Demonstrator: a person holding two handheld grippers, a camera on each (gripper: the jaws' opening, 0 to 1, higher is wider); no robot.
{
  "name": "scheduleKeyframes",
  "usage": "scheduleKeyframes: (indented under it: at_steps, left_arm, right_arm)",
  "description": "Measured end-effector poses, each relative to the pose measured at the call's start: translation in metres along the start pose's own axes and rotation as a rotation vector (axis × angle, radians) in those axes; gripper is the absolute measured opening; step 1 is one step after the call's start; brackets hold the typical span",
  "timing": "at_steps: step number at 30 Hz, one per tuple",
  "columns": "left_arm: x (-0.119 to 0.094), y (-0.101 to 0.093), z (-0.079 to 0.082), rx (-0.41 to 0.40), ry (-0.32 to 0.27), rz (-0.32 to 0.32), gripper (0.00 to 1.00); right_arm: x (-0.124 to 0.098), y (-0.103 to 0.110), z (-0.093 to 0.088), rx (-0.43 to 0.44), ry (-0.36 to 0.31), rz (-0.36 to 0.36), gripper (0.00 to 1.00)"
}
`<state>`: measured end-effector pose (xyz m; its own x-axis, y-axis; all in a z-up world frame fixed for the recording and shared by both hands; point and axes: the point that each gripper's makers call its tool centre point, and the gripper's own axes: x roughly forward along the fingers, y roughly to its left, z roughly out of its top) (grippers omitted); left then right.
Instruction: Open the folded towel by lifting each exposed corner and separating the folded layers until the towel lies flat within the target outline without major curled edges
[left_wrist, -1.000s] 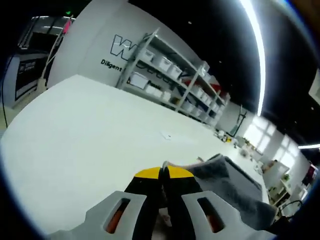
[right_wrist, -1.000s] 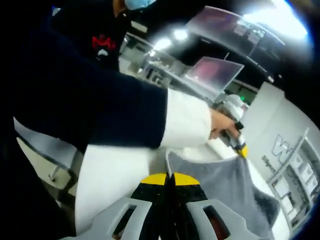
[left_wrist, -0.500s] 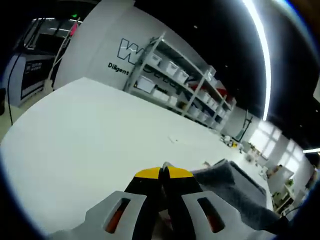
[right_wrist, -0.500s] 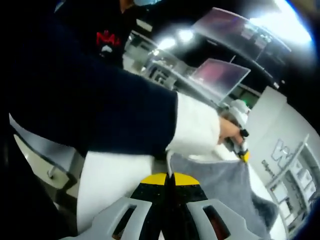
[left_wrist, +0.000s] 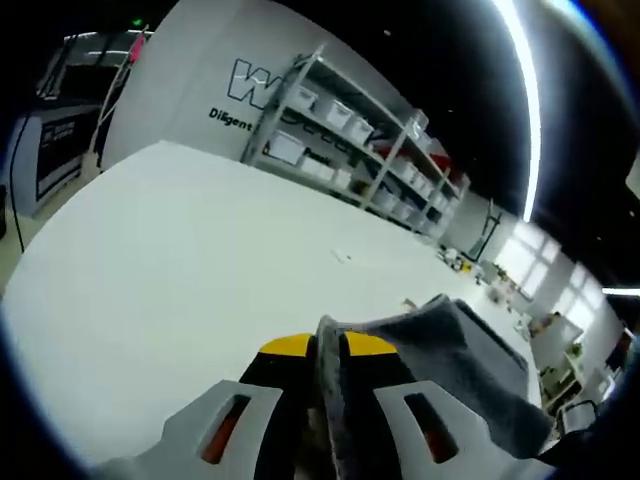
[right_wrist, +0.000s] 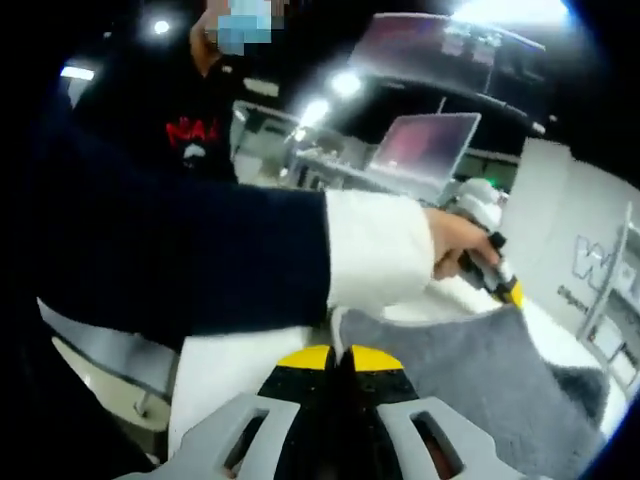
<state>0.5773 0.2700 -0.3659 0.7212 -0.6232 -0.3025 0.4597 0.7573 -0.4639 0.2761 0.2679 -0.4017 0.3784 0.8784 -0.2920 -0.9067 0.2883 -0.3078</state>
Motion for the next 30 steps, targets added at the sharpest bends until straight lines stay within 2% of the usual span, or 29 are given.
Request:
scheduleKeyframes:
  at_steps: [2,4,6,9,10,13,17,19,21,23,25,30]
  left_arm:
    - [-0.006,-0.010,-0.002,-0.005,0.028,-0.023,0.16]
    - [-0.008,-0.015,-0.001,0.001,0.032,-0.037,0.19]
    - [-0.012,-0.030,-0.008,0.029,0.058,-0.060,0.20]
    - [-0.013,-0.038,-0.008,0.096,0.075,-0.070,0.22]
    - [-0.015,-0.044,-0.014,0.125,0.093,-0.068,0.24]
    - [-0.016,-0.046,-0.019,0.201,0.106,-0.048,0.25]
    - [-0.021,-0.047,-0.022,0.204,0.115,-0.051,0.26]
    - [-0.024,-0.047,-0.018,0.188,0.097,-0.057,0.26]
    - [-0.024,-0.049,-0.020,0.179,0.086,-0.056,0.24]
    - [-0.021,-0.045,-0.016,0.198,0.067,-0.049,0.17]
    - [-0.022,-0.046,-0.018,0.209,0.055,-0.039,0.13]
    - [-0.014,-0.034,-0.016,0.185,0.053,-0.037,0.05]
  right_arm:
    - [0.001,-0.002,0.002,0.006,-0.002,0.000,0.01]
    - [-0.011,0.002,-0.001,0.008,-0.004,0.000,0.02]
    - [-0.014,0.006,0.000,0.009,-0.014,0.017,0.04]
    - [-0.015,0.008,0.003,0.028,-0.031,0.029,0.05]
    - [-0.016,0.008,0.005,0.038,-0.037,0.033,0.06]
    - [-0.019,0.006,0.011,0.061,-0.065,0.028,0.06]
    - [-0.018,-0.001,0.016,0.092,-0.084,0.001,0.00]
    - [-0.011,-0.002,0.009,0.033,-0.037,-0.004,0.00]
    - [-0.001,0.002,0.001,0.002,0.010,0.005,0.00]
    - [0.005,0.006,0.000,-0.018,0.031,0.013,0.00]
    - [0.007,0.004,-0.002,-0.065,0.052,-0.015,0.00]
    - [0.012,0.007,-0.002,-0.089,0.067,-0.016,0.00]
